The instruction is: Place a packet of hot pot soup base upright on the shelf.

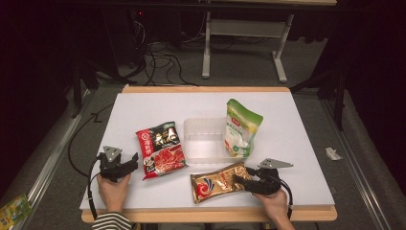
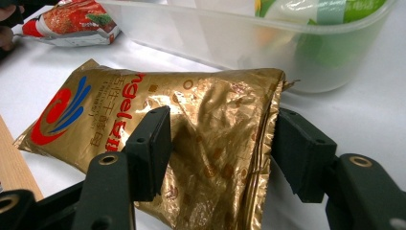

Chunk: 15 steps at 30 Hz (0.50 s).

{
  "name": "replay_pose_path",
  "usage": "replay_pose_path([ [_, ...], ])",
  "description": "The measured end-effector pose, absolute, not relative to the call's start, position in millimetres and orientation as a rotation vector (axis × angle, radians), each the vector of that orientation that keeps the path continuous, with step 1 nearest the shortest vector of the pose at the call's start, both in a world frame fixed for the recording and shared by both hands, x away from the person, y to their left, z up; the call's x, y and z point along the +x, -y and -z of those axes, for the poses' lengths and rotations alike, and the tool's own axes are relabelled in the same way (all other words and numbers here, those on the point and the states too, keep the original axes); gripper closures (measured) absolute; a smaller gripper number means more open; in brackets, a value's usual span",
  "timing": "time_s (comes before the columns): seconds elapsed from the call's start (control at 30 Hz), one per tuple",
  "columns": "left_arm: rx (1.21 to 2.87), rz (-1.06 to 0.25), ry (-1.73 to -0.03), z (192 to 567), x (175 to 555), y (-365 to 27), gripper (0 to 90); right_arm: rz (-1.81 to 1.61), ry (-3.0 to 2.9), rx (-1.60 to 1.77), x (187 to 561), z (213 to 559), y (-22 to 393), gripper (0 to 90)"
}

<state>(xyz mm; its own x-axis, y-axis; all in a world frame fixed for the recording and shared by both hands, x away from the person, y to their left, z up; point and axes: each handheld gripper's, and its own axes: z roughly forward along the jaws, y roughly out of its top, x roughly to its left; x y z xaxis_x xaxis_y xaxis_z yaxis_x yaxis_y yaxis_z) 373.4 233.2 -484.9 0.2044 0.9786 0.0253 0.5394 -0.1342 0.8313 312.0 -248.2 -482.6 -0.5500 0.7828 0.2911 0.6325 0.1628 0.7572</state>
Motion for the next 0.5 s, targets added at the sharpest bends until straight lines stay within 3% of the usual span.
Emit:
replay_pose_path([
  [0.33,1.774,-0.79,-1.425,485.1,373.6,-233.2,23.9,-1.307,-2.302,1.398,310.7,485.1,245.5,52.4],
  [0.5,1.775,-0.785,-1.428,485.2,374.1,-233.3,23.9,-1.288,-2.345,1.375,309.4,484.0,244.6,64.2],
])
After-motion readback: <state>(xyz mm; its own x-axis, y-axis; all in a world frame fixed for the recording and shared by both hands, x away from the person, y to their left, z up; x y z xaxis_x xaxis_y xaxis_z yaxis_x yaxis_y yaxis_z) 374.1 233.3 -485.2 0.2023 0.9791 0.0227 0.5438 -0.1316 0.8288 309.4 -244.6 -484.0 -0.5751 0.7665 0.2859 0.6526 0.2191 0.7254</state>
